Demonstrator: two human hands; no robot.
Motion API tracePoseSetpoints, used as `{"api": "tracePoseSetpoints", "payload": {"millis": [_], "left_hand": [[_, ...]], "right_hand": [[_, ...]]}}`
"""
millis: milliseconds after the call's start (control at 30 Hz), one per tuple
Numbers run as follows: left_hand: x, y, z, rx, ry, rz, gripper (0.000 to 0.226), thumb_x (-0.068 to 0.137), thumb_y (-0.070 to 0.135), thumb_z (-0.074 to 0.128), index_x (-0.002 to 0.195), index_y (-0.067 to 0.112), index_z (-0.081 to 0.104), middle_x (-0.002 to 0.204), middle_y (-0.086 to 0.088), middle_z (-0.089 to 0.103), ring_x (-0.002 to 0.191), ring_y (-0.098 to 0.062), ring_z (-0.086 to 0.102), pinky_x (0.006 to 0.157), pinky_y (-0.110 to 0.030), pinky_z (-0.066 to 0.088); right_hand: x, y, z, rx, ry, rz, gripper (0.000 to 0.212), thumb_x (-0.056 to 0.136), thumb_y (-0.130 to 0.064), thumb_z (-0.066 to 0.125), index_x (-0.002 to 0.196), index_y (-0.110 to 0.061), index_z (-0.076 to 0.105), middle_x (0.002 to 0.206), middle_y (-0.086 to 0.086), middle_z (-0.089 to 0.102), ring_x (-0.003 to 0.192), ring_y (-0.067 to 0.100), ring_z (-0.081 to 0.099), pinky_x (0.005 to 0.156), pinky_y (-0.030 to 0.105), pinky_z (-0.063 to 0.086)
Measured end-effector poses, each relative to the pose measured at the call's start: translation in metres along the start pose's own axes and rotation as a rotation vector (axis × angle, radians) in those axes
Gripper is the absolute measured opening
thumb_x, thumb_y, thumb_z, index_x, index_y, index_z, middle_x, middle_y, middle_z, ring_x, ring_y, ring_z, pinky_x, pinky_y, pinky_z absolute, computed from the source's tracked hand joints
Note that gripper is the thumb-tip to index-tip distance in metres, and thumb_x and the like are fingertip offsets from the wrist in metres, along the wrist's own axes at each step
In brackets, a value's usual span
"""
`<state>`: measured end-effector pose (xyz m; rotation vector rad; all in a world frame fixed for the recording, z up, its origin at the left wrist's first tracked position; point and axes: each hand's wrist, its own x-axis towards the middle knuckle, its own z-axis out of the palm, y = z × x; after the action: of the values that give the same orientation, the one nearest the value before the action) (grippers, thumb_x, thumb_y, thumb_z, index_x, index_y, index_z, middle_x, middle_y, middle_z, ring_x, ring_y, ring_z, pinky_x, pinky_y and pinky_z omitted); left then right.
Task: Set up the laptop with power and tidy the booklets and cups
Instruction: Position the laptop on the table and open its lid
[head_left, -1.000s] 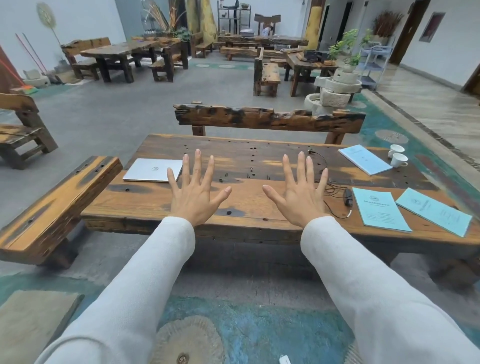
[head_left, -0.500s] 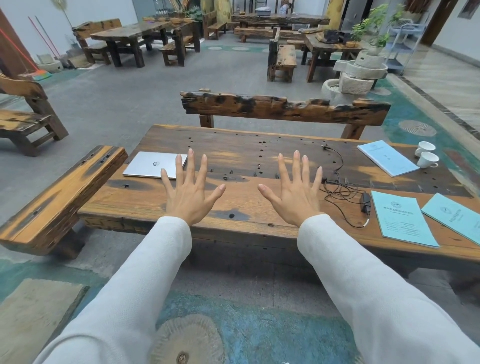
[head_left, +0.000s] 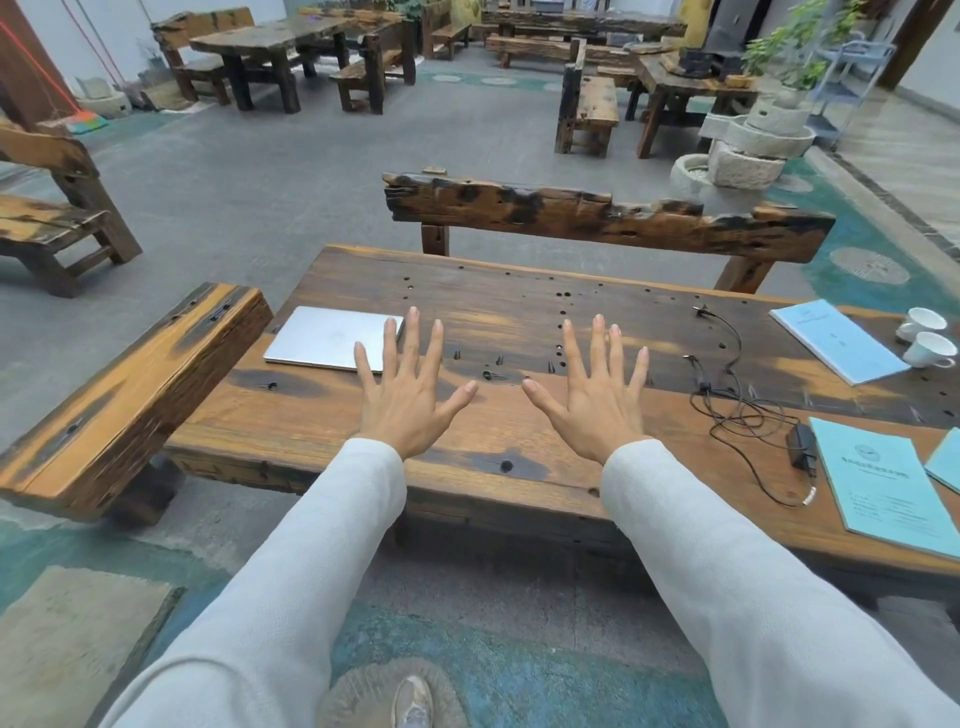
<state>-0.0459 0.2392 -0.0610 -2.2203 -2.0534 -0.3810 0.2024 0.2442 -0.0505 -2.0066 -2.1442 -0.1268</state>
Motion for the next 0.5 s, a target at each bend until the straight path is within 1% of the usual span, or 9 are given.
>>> {"api": "tracePoseSetpoints", "payload": {"millis": [133,267,500], "left_hand": [[0.031,-0.048,0.015,0.011,-0.054,-0.008,0.090,0.088,0.083,0.004,0.157,0.030,-0.018,0.163,-0.001,-0.032,0.149,-0.028,-0.031,0.115,-0.067,-0.010],[0.057,-0.094,0.029,-0.002,-0.068,-0.034,0.090,0.088,0.084,0.004,0.157,0.031,-0.017,0.164,0.001,-0.030,0.150,-0.028,-0.027,0.116,-0.067,-0.010],[0.084,-0.162,0.048,0.041,-0.106,-0.067,0.091,0.087,0.084,0.003,0.156,0.031,-0.020,0.163,-0.001,-0.031,0.150,-0.029,-0.027,0.116,-0.066,-0.008]], "right_hand": [[0.036,-0.037,0.020,0.017,-0.025,0.003,0.092,0.085,-0.088,0.001,0.160,-0.035,-0.012,0.168,0.009,-0.017,0.154,0.030,-0.019,0.118,0.064,-0.012],[0.067,-0.071,0.041,0.022,-0.043,-0.006,0.093,0.084,-0.088,0.000,0.160,-0.035,-0.011,0.169,0.009,-0.016,0.154,0.030,-0.018,0.118,0.062,-0.015],[0.114,-0.118,0.069,0.012,-0.084,-0.022,0.094,0.083,-0.089,-0.002,0.159,-0.036,-0.012,0.168,0.010,-0.018,0.154,0.032,-0.019,0.118,0.063,-0.014]]}}
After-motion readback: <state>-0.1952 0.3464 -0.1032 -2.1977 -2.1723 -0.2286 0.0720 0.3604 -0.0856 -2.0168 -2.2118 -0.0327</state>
